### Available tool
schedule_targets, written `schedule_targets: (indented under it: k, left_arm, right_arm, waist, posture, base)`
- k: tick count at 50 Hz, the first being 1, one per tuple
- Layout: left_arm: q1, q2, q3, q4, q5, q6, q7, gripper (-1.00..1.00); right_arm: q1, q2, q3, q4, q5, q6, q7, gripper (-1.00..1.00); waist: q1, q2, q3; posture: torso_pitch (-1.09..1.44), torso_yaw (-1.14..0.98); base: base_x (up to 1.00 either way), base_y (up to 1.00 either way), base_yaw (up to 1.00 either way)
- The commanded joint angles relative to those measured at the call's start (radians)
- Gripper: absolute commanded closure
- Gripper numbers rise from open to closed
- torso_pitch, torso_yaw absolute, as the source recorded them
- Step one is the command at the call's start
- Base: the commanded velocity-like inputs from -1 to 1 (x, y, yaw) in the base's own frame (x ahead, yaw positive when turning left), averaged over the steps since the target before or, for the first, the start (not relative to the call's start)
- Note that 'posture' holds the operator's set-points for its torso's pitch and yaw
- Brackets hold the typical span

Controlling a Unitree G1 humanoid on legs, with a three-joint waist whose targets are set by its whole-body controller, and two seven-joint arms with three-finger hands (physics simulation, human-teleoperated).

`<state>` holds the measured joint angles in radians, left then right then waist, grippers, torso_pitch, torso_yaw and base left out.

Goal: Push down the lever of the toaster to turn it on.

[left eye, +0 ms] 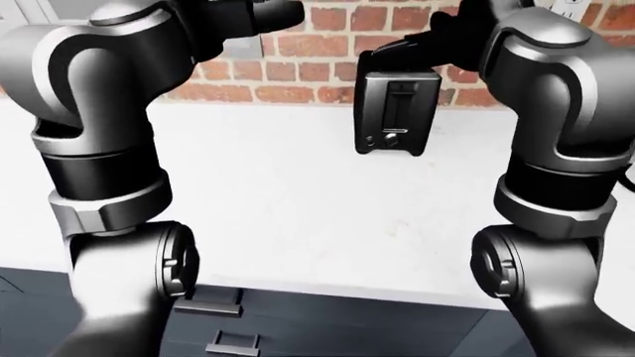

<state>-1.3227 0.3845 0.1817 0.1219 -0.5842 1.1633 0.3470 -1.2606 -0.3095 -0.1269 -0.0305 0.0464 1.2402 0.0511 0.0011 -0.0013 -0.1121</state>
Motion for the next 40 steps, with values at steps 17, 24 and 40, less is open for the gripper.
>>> schedule_targets:
  k: [17,24,40]
  left_arm:
    - [-0.058,-0.006,0.017,-0.011,-0.009,0.003,0.011,-1.0]
    - [-0.069,-0.006,0.017,0.0,-0.015,-0.03,0.017,-1.0]
    - [-0.062,-0.004,0.022,-0.012,-0.044,-0.059,0.052,-1.0]
  right_arm:
    - [-0.074,0.0,0.014,0.233,0.009,-0.239,0.009,-1.0]
    - [-0.098,0.0,0.017,0.335,-0.006,-0.3,0.014,-1.0]
    - [-0.059,0.025,0.022,0.431,-0.044,-0.367,0.013,-1.0]
  waist:
    - [0.014,-0.001,-0.116]
    - [0.02,-0.001,-0.162]
    - [0.029,-0.004,-0.192]
  posture:
    - [-0.4,0.0]
    - [-0.47,0.0]
    - [-0.48,0.0]
  base:
    - [0.0,0.0,0.0]
    - [0.0,0.0,0.0]
    - [0.0,0.0,0.0]
